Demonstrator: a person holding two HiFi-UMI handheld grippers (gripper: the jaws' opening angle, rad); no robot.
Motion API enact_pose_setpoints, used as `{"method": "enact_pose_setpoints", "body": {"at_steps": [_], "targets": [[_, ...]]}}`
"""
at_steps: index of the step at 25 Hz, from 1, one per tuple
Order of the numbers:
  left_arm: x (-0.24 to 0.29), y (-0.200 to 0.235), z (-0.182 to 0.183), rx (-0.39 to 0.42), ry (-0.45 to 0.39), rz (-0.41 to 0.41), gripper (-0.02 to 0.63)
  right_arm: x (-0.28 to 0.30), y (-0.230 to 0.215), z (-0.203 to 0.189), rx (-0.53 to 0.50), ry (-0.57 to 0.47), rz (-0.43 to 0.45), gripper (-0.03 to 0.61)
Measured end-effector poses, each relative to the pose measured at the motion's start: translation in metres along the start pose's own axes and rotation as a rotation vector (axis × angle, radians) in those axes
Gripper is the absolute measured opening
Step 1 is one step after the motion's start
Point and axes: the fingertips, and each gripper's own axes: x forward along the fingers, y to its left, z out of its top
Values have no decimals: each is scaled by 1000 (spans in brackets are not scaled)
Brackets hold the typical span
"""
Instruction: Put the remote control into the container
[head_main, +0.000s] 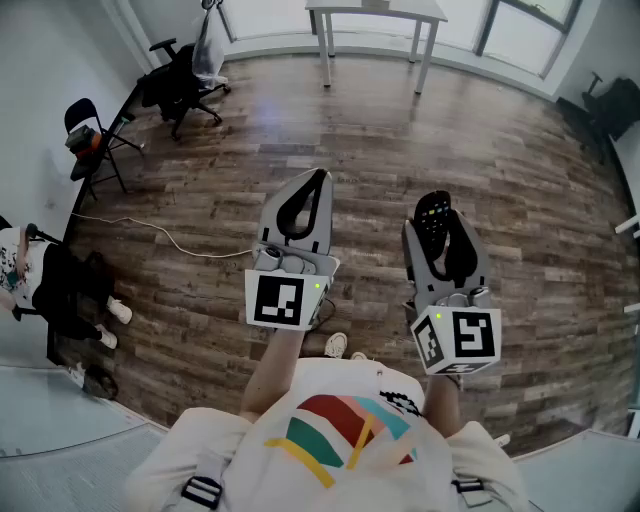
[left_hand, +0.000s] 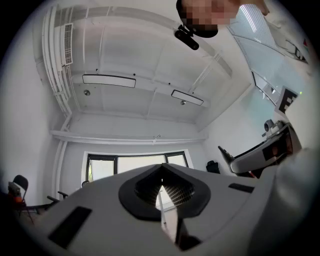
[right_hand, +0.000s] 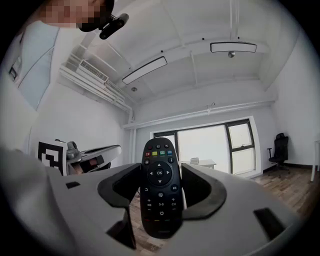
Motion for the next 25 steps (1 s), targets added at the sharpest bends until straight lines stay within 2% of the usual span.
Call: {"method": "enact_pose_setpoints", "body": {"at_steps": [9,19,25], "targets": [[-10,23,-10,-6,5,29,6,12,16,-4,9,2,42,258],[-22,54,-14,-30,-11,48,6,22,38,2,-8,-28,19,257],[-28,72,-11,8,-9,45,6,33,40,2,-28,-25,-21,258]]}}
